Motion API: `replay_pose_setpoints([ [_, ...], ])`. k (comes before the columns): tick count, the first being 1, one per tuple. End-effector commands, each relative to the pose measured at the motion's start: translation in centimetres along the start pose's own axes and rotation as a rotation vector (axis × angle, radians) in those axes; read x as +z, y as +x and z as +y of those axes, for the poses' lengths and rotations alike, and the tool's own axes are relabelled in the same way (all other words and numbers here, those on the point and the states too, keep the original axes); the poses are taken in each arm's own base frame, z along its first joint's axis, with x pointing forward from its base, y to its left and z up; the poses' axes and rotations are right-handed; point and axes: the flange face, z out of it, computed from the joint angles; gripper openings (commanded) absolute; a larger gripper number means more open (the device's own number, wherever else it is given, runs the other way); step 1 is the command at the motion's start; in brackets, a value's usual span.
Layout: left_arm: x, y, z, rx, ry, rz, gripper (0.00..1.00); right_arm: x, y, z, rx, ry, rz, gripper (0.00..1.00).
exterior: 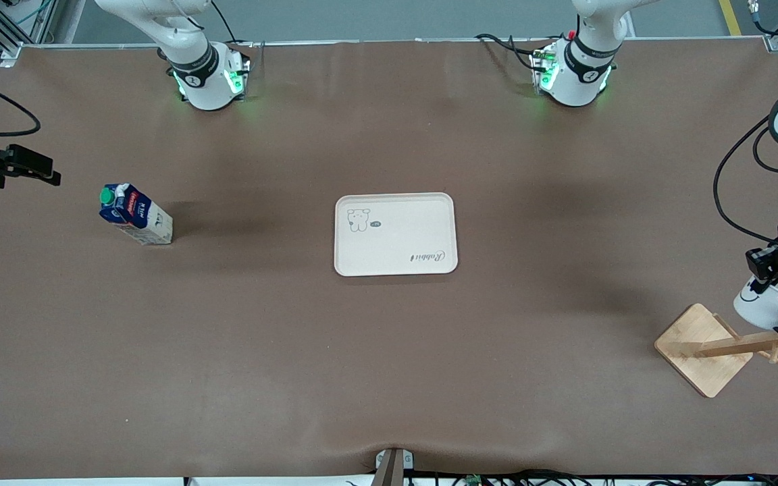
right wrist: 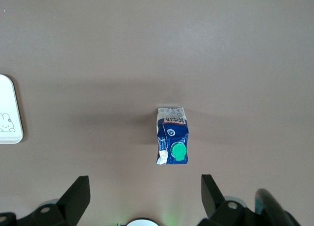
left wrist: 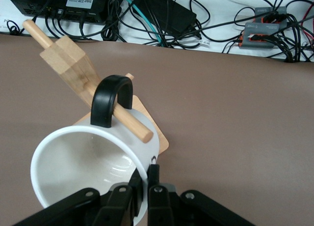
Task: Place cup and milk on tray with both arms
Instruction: 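Carry the mug toward the tray while the right gripper grasps the carton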
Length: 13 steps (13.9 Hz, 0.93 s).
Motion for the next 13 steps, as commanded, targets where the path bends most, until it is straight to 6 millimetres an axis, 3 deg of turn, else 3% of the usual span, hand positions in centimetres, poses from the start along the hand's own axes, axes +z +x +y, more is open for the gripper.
replay_pose_setpoints([
  [1, -2.4, -0.1, 1.1, 0.032, -0.015, -0.026, 0.0, -0.5, -0.2, -0.1, 0.001, 0.002, 0.0, 1.0],
  [8, -6.2, 0.8, 2.8, 0.057, -0.041, -0.099, 0.0, -0.5, -0.2, -0.1, 0.001, 0.004, 0.0, 1.0],
  [11, -6.6, 0.8, 4.2, 0.078, -0.061, -0.154, 0.0, -0.5, -0.2, 0.0, 0.004, 0.004, 0.001, 1.0],
  [13, -6.8, 0.8, 6.3, 0.102, -0.082, -0.203, 0.0, -0.1, -0.1, 0.2, 0.008, 0.005, -0.007, 1.0],
])
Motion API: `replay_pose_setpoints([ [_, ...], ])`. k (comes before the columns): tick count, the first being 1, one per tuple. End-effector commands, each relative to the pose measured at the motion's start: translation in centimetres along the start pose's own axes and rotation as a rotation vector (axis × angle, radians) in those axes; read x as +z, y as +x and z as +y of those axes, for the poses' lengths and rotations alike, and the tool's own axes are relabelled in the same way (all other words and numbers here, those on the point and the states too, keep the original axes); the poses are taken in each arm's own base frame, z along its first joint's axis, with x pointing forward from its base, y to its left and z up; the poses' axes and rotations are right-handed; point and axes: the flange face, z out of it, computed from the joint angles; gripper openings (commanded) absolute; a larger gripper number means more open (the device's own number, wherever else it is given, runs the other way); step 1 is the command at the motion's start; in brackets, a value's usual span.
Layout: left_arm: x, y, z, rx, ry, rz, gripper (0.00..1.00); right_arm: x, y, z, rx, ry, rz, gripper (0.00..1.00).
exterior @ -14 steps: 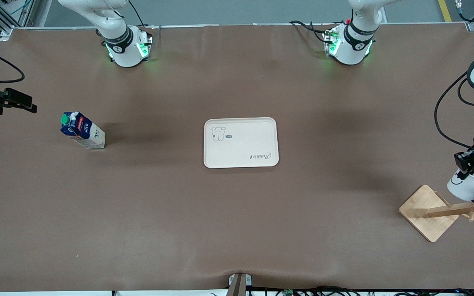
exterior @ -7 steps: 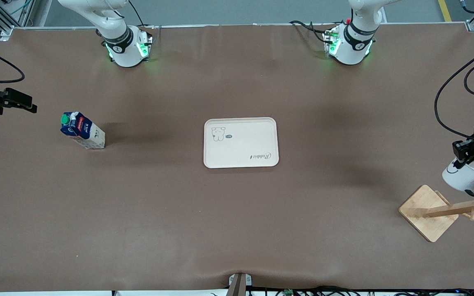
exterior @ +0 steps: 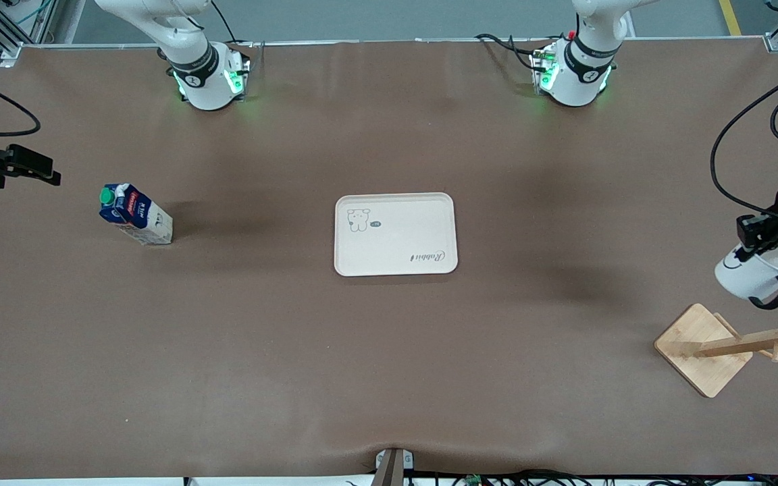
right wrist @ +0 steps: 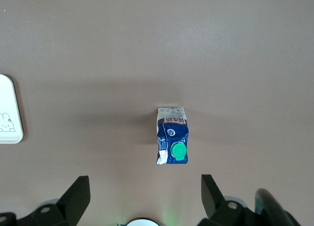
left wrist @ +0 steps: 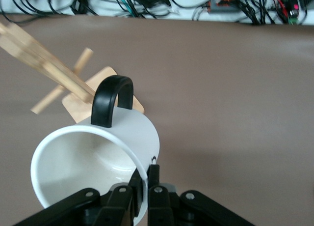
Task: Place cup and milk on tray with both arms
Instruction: 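Carry the mug toward the tray while the right gripper grasps the carton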
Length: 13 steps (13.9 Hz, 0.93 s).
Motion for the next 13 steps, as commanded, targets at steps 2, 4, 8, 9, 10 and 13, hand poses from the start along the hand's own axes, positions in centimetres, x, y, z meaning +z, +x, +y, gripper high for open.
replay_pose_setpoints([
  [2, -0.6, 0.2, 3.4, 0.037, -0.044, -0.055, 0.0, -0.1, 0.0, 0.4, 0.01, 0.005, -0.007, 1.0],
  [4, 0.1, 0.0, 6.1, 0.025, -0.059, -0.095, 0.0, 1.5, 0.7, 0.6, 0.014, 0.008, -0.051, 1.0],
  [8, 2.7, -0.7, 13.0, -0.016, -0.081, -0.176, 0.0, 2.2, 0.9, 1.2, 0.018, 0.012, -0.072, 1.0],
  [9, 3.2, -0.9, 14.9, -0.03, -0.086, -0.19, 0.0, 2.9, 1.2, 1.9, 0.028, 0.014, -0.082, 1.0],
  [10, 3.7, -1.3, 16.9, -0.046, -0.09, -0.204, 0.0, 4.1, 1.9, 2.6, 0.041, 0.014, -0.102, 1.0],
  [13, 5.7, -2.8, 23.0, -0.142, -0.099, -0.265, 0.0, 8.7, 4.0, 4.6, 0.066, 0.018, -0.179, 1.0],
])
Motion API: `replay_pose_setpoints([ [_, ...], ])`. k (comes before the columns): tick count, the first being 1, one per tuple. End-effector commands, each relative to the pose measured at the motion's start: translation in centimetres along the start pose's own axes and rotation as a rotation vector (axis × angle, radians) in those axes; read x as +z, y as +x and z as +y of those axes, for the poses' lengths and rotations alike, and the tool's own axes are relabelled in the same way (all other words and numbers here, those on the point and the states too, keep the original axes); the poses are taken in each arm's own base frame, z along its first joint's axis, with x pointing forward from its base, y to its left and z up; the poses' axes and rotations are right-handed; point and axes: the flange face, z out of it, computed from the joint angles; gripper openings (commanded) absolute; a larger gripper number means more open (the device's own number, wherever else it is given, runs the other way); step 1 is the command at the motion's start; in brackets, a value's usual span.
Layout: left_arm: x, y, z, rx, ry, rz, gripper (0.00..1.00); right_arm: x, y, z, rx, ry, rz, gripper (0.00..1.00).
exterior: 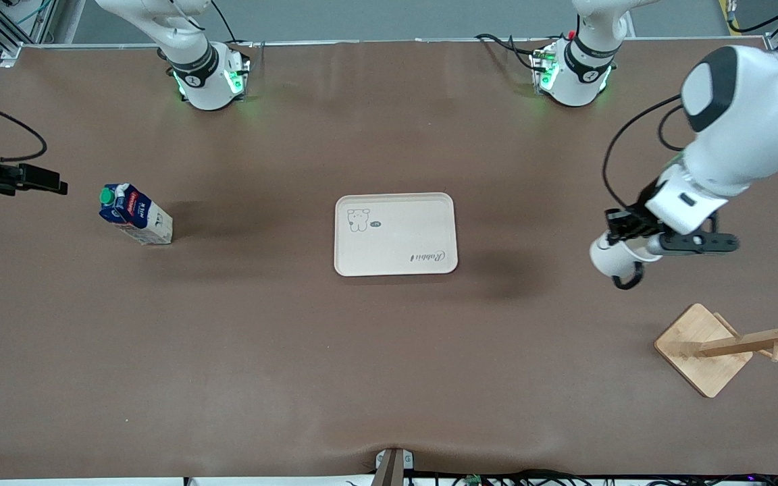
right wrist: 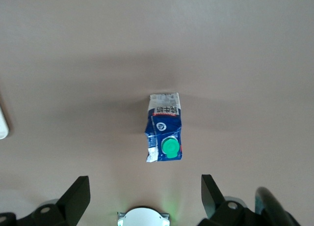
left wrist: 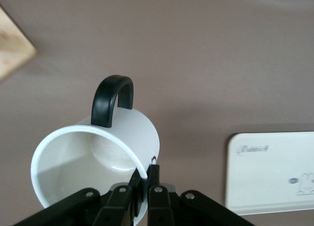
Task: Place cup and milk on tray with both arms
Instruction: 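Carry the mug toward the tray while the right gripper grasps the carton, then lower the mug onto the tray with the left gripper and release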
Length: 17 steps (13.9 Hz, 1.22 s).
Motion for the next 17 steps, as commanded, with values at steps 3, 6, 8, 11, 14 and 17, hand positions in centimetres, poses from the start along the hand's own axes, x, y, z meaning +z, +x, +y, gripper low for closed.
replay_pose_setpoints([
  [3, 4.5, -2.3, 8.0, -0.172, 0.043, -0.077, 0.0, 5.9, 1.8, 0.7, 0.008, 0.019, -0.131, 1.0],
  [6, 8.4, -4.2, 13.5, -0.244, 0.098, -0.103, 0.0, 7.6, 2.0, 0.6, -0.001, 0.018, -0.136, 1.0],
  [8, 10.2, -5.7, 16.8, -0.306, 0.107, -0.125, 0.0, 9.7, 2.1, 0.5, -0.006, 0.018, -0.139, 1.0],
  [11, 13.2, -7.7, 21.6, -0.39, 0.122, -0.157, 0.0, 13.4, 1.3, 0.0, -0.013, 0.015, -0.104, 1.0],
  [14, 18.1, -9.4, 25.0, -0.51, 0.193, -0.14, 0.0, 15.5, -0.6, 0.2, -0.02, 0.016, -0.146, 1.0],
  [17, 23.5, -10.9, 27.8, -0.595, 0.252, -0.107, 0.0, 15.8, -0.9, 0.5, -0.043, -0.017, -0.145, 1.0],
])
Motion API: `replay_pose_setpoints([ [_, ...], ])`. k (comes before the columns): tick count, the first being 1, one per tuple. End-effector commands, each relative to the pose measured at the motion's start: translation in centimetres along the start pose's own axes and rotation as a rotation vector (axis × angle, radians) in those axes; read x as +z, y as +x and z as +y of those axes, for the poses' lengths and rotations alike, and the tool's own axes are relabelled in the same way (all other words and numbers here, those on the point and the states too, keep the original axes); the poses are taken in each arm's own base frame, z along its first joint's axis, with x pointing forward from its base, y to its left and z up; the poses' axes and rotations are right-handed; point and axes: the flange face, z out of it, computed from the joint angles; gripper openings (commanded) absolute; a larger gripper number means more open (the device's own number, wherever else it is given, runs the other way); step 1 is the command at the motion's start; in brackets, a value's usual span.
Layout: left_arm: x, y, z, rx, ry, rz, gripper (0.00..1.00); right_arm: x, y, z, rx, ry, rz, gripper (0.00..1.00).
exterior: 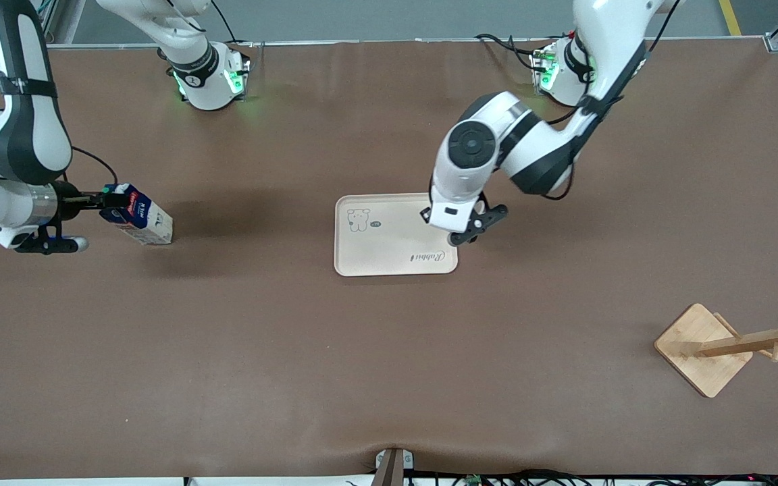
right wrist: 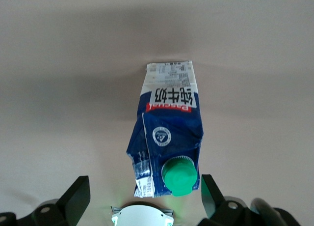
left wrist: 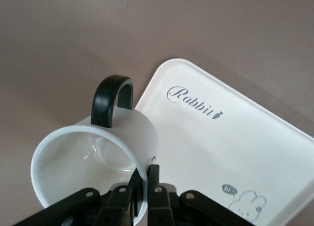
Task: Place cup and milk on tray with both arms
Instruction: 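Lower the mug onto the tray with the left gripper and release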
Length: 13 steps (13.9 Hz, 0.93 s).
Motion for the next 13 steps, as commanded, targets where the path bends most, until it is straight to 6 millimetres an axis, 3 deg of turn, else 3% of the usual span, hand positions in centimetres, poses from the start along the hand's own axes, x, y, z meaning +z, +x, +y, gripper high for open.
replay_pose_setpoints([
  [1, 3.4, -0.7, 3.4, -0.085, 0.014, 0.029, 0.0, -0.2, -1.2, 0.3, -0.048, -0.065, 0.03, 1.0],
  [5, 6.5, -1.7, 4.2, -0.09, 0.043, 0.072, 0.0, 2.6, -1.4, 0.7, -0.076, -0.067, 0.066, 1.0],
  [10, 6.7, -1.9, 4.2, -0.093, 0.045, 0.066, 0.0, 4.3, -2.0, 0.7, -0.079, -0.067, 0.091, 1.0],
  [11, 6.7, -1.9, 4.2, -0.093, 0.045, 0.066, 0.26, 4.7, -2.1, 0.6, -0.081, -0.071, 0.118, 1.0],
  [12, 6.6, -1.7, 4.2, -0.093, 0.043, 0.068, 0.66, 5.0, -2.2, 0.9, -0.077, -0.074, 0.15, 1.0],
  [13, 6.2, -1.7, 4.2, -0.089, 0.038, 0.076, 1.0, 5.3, -2.2, 1.2, -0.074, -0.074, 0.166, 0.89],
])
